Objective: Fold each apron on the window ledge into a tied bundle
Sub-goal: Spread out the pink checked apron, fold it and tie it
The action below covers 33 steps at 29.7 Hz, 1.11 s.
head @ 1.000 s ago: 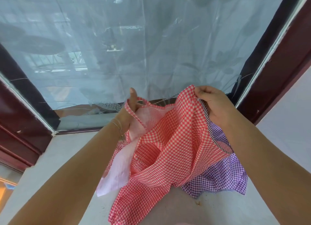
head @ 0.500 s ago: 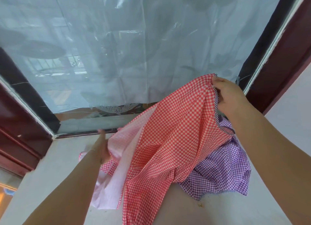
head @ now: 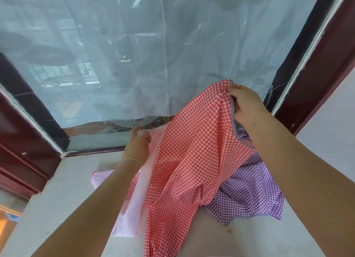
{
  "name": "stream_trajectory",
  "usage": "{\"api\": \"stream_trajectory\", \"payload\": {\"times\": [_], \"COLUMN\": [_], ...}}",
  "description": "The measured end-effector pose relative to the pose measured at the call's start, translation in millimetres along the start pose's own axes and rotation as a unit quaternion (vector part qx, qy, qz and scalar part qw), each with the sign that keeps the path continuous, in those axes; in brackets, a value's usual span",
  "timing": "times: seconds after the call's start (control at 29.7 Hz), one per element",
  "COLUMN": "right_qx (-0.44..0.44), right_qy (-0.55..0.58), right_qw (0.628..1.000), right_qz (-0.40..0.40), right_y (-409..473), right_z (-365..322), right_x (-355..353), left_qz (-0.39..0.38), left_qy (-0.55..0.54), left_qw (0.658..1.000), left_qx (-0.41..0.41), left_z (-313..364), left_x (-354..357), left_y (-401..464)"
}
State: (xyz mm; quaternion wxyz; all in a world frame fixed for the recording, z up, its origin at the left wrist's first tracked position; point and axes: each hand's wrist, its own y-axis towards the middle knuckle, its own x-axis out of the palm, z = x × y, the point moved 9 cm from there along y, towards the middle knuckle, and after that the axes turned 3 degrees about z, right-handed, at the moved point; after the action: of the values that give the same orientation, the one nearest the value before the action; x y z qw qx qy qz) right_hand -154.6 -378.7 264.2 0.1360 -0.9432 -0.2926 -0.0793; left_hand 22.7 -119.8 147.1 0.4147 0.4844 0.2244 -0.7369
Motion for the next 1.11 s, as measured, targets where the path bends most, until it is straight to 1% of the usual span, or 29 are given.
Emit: {"api": "stream_trajectory", "payload": {"times": [0.03,0.13,0.2,0.24,0.27,0.3,0.34,0.37,0.4,0.44,0.47,0.5,0.64,0.71,0.74,0.81,0.87,0.91,0.97,1.08,1.11], "right_qx": [0.0,0.0,-0.001,0.0,-0.001,-0.002,-0.003,-0.003,0.001,0.003,0.005,0.006,0.005,0.002,0.002,0.003,0.001,-0.003,-0.014,-0.045,-0.055], "right_qy": [-0.001,-0.004,-0.008,-0.01,-0.011,-0.01,-0.007,-0.003,-0.001,0.002,0.005,0.007,0.021,0.028,0.029,0.024,0.015,0.013,0.004,-0.029,-0.044], "right_qw": [1.0,1.0,1.0,1.0,1.0,1.0,1.0,1.0,1.0,1.0,1.0,1.0,1.0,0.999,0.999,0.999,1.0,1.0,0.999,0.998,0.996], "right_qz": [0.002,0.009,0.013,0.017,0.02,0.021,0.023,0.024,0.026,0.027,0.027,0.024,0.019,0.02,0.022,0.021,0.019,0.019,0.028,0.045,0.052], "right_y": [2,4,4,5,6,6,7,8,8,8,7,6,3,1,1,-3,-6,-6,-6,-1,2], "right_z": [0,2,2,2,2,2,3,3,5,6,7,8,9,10,11,13,14,14,9,-4,-7], "right_x": [-1,-2,-1,-1,-1,-1,-1,-1,0,0,2,5,15,19,21,24,25,24,16,-7,-16], "left_qz": [-0.018,-0.14,-0.231,-0.267,-0.288,-0.293,-0.292,-0.285,-0.285,-0.288,-0.286,-0.282,-0.314,-0.272,-0.244,-0.182,-0.093,-0.046,0.024,0.079,0.083], "left_qy": [-0.014,-0.068,-0.153,-0.21,-0.254,-0.275,-0.26,-0.215,-0.135,-0.044,0.031,0.076,0.1,0.147,0.16,0.146,0.131,0.133,0.13,0.13,0.133], "left_qw": [1.0,0.985,0.956,0.933,0.913,0.905,0.91,0.926,0.943,0.952,0.955,0.954,0.943,0.949,0.952,0.96,0.972,0.975,0.979,0.983,0.984], "left_qx": [-0.021,-0.073,-0.098,-0.122,-0.136,-0.141,-0.136,-0.126,-0.107,-0.091,-0.079,-0.068,-0.045,-0.061,-0.093,-0.152,-0.17,-0.17,-0.156,-0.103,-0.081], "left_z": [-5,-16,-21,-25,-26,-27,-26,-28,-28,-28,-27,-24,-1,-1,-5,-10,-14,-16,-22,-26,-28], "left_x": [0,7,11,12,10,7,4,2,0,1,2,5,28,39,45,49,42,34,18,-4,-9], "left_y": [0,-10,-22,-28,-35,-39,-41,-39,-40,-40,-42,-44,-67,-68,-67,-65,-59,-57,-54,-49,-46]}}
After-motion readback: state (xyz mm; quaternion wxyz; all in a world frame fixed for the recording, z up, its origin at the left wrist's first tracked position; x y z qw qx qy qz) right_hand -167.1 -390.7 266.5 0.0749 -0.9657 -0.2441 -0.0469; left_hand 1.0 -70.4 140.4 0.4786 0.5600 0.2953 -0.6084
